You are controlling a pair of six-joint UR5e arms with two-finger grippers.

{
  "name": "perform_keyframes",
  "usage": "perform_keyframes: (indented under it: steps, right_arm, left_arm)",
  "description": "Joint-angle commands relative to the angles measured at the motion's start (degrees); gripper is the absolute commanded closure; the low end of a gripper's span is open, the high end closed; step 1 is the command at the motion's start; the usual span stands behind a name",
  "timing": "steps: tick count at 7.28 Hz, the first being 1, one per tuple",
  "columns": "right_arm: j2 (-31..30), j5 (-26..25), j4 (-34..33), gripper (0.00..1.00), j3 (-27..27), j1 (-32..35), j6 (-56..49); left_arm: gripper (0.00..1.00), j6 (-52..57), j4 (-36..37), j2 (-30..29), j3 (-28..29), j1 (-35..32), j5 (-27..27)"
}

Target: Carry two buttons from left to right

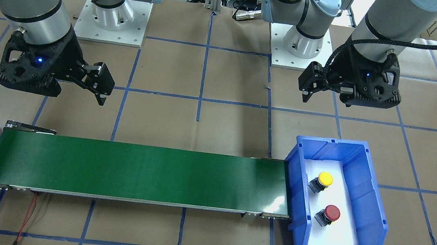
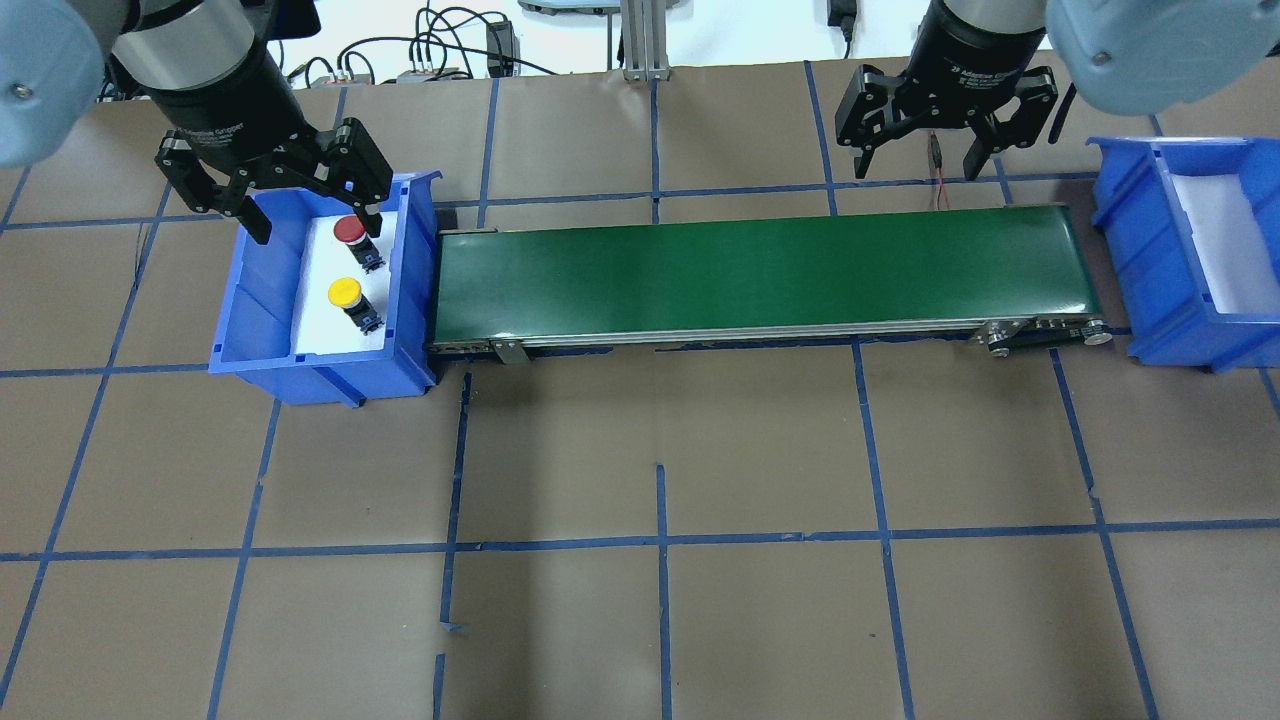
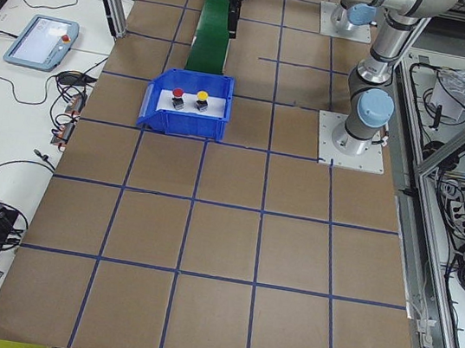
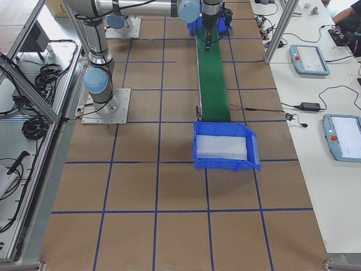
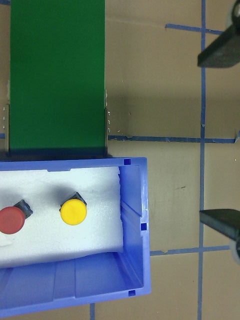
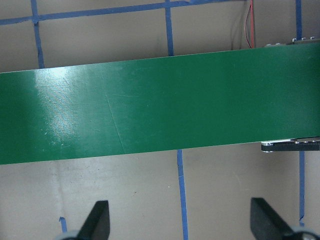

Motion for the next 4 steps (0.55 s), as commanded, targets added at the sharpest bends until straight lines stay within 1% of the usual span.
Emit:
perform_keyframes:
  steps: [1,4]
  right_arm:
    - [0.0,-0.09,-0.06,0.0,0.0,-0.06,0.0]
    - [0.0,-0.09,-0.06,0.0,0.0,-0.06,0.0]
  left_arm:
    - [0.0,0.02,-0.09,0.21,-0.02,0.0,0.01]
    - [0.0,-0.06,0.0,-0.49,-0.02,0.0,-0.08]
